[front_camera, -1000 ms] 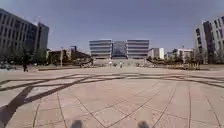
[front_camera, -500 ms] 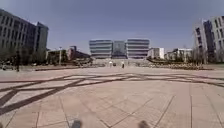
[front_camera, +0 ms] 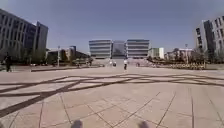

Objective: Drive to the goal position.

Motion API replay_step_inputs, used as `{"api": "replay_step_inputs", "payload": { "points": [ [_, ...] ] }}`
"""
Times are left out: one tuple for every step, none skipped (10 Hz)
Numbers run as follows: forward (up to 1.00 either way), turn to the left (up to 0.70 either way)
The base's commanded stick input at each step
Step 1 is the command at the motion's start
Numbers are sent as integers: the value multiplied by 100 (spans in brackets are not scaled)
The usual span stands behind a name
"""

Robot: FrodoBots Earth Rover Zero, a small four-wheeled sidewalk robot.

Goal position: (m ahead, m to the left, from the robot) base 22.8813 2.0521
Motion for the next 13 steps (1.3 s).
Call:
{"api": "replay_step_inputs", "payload": {
  "points": [
    [100, 3],
    [100, 3],
    [100, 3],
    [100, 3],
    [100, 3],
    [100, 3],
    [100, 3],
    [100, 3],
    [100, 3],
    [100, 3],
    [100, 3],
    [100, 3],
    [100, 3]
  ]
}}
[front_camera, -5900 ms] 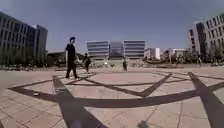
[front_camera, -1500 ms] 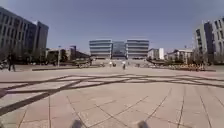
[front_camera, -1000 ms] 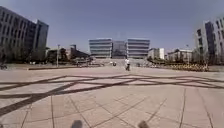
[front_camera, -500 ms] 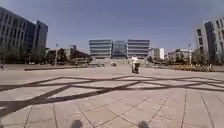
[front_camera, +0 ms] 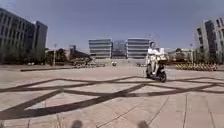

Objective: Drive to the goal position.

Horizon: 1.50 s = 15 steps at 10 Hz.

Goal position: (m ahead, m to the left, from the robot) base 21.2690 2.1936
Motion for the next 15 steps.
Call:
{"api": "replay_step_inputs", "payload": {
  "points": [
    [100, 3],
    [100, 3],
    [100, 3],
    [100, 3],
    [100, 11],
    [100, 40],
    [100, 40],
    [100, 3],
    [100, 3],
    [100, 3],
    [100, 3],
    [100, 3],
    [100, 3],
    [100, 3],
    [100, 3]
  ]
}}
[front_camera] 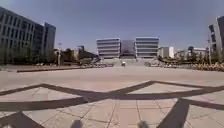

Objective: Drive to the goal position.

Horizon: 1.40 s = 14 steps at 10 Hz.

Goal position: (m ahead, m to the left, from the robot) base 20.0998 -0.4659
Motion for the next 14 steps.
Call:
{"api": "replay_step_inputs", "payload": {
  "points": [
    [100, 3],
    [100, 3],
    [100, 3],
    [100, 3],
    [100, 3],
    [100, 0],
    [100, 0],
    [100, -1],
    [100, -7],
    [100, -24],
    [100, -35],
    [100, 0],
    [100, 0],
    [100, 0]
  ]
}}
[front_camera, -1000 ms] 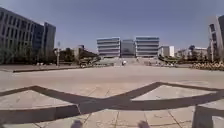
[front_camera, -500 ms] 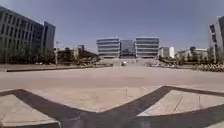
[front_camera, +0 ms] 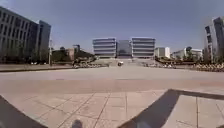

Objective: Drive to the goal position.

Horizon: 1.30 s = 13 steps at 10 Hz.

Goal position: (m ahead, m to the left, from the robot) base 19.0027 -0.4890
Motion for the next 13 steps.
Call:
{"api": "replay_step_inputs", "payload": {
  "points": [
    [100, 0],
    [100, 0],
    [100, 0],
    [100, 0],
    [100, 0],
    [100, 0],
    [100, 0],
    [100, 0],
    [100, 0],
    [100, 0],
    [100, 0],
    [100, 0],
    [100, 0]
  ]
}}
